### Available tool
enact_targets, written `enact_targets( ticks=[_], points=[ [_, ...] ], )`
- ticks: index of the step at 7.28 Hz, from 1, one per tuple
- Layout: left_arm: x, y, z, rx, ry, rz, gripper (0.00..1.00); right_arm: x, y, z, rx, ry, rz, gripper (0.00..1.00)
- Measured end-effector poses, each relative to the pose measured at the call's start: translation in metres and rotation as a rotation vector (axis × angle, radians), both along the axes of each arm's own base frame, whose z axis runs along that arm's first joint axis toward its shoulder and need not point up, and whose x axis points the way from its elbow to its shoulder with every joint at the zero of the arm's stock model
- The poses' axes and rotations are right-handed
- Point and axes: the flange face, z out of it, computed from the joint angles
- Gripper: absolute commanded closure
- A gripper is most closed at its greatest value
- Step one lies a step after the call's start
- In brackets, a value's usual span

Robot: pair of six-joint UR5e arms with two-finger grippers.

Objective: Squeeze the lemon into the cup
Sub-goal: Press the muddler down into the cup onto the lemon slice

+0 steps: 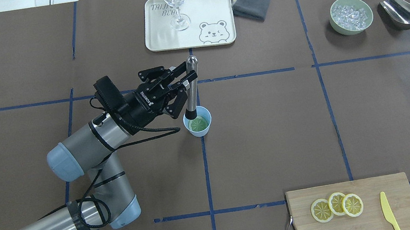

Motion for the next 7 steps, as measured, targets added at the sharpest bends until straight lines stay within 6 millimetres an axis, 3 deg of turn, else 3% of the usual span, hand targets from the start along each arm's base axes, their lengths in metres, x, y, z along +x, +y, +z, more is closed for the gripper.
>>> enact_targets(
  ticks=[4,7],
  points=[
    [0.031,0.019,0.021,-0.049,-0.038,0.007,1.00,0.000,0.000,0.001,0.000,0.003,0.000,0.00],
    [0.032,0.022,0.012,-0.044,-0.026,0.010,1.00,0.000,0.000,0.000,0.001,0.004,0.000,0.00]
  ],
)
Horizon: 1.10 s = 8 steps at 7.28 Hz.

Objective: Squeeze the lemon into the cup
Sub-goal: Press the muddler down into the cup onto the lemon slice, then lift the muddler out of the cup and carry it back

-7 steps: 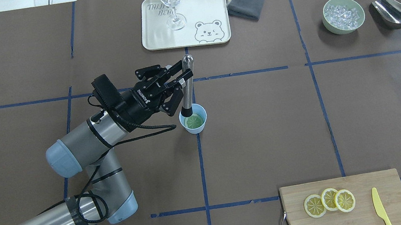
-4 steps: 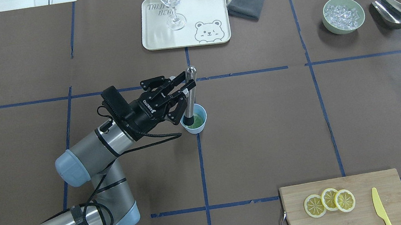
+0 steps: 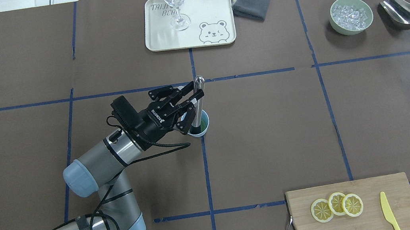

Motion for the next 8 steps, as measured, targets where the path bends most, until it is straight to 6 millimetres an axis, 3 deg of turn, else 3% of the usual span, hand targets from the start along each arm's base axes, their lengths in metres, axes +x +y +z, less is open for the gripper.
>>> enact_targets(
  ticks=[2,4,8],
  points=[
    [-0.024,-0.008,-0.024,0.021,0.056,-0.017,1.00,0.000,0.000,0.000,0.001,0.000,0.000,0.00],
    [-0.055,-0.025,-0.031,0.025,0.061,-0.023,1.00,0.000,0.000,0.000,0.001,-0.001,0.000,0.00],
    [-0.106,-0.059,-0.060,-0.191,-0.188,0.127,1.00,0.000,0.001,0.000,-0.001,-0.001,0.000,0.00]
  ],
)
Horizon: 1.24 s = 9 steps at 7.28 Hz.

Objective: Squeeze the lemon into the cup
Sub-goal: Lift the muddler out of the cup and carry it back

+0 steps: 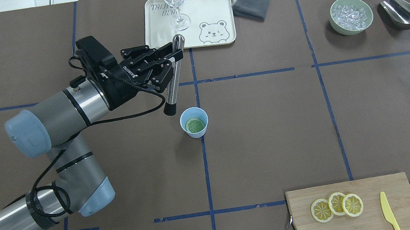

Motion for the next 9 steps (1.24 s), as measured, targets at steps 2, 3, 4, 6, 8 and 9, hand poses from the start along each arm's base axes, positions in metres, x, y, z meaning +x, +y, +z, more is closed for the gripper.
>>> enact_targets(
  ticks=[2,3,4,6,8,9],
  points=[
    [-0.013,-0.014,-0.006,-0.208,-0.169,0.094,1.00,0.000,0.000,0.000,0.001,0.001,0.000,0.00],
    [-0.021,-0.026,-0.002,-0.317,-0.280,0.126,1.00,0.000,0.000,0.000,0.000,0.001,-0.001,0.00],
    [-0.030,-0.039,0.006,-0.429,-0.389,0.143,1.00,0.000,0.000,0.001,0.000,0.002,-0.001,0.00],
    [-0.049,-0.064,0.047,-0.663,-0.585,0.131,1.00,0.000,0.000,0.002,-0.003,0.002,-0.002,0.00],
    [-0.075,-0.068,0.132,-0.839,-0.704,0.151,1.00,0.000,0.000,0.004,-0.007,0.002,-0.001,0.00],
    [-0.088,-0.063,0.174,-0.902,-0.743,0.154,1.00,0.000,0.000,0.006,-0.010,0.002,-0.001,0.00]
  ],
)
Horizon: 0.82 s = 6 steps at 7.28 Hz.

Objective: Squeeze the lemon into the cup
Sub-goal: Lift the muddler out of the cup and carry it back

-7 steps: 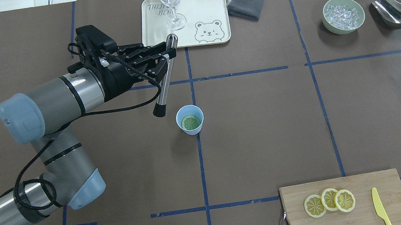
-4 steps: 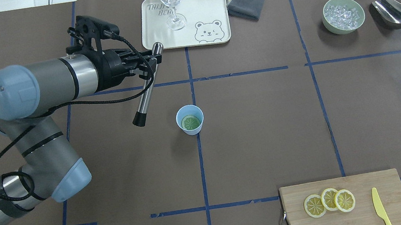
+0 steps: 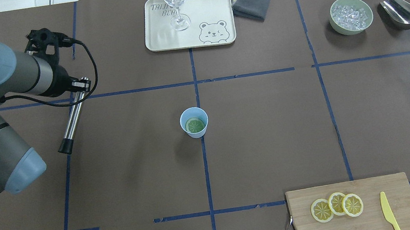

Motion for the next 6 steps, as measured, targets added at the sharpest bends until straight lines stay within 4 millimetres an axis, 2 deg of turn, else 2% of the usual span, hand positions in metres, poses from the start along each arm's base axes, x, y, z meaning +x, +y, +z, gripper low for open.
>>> enact_targets(
  ticks=[2,3,4,6],
  points=[
    [-0.021,0.017,0.067,-0.087,-0.074,-0.006,1.00,0.000,0.000,0.002,-0.006,-0.002,0.001,0.00],
    [-0.028,0.023,0.089,-0.117,-0.099,-0.010,1.00,0.000,0.000,0.002,-0.006,-0.003,0.001,0.00],
    [-0.031,0.027,0.103,-0.150,-0.112,-0.026,1.00,0.000,0.000,0.001,-0.004,-0.003,0.001,0.00],
    [-0.025,0.026,0.120,-0.211,-0.118,-0.069,1.00,0.000,-0.001,-0.001,0.001,-0.003,0.000,0.00]
  ],
)
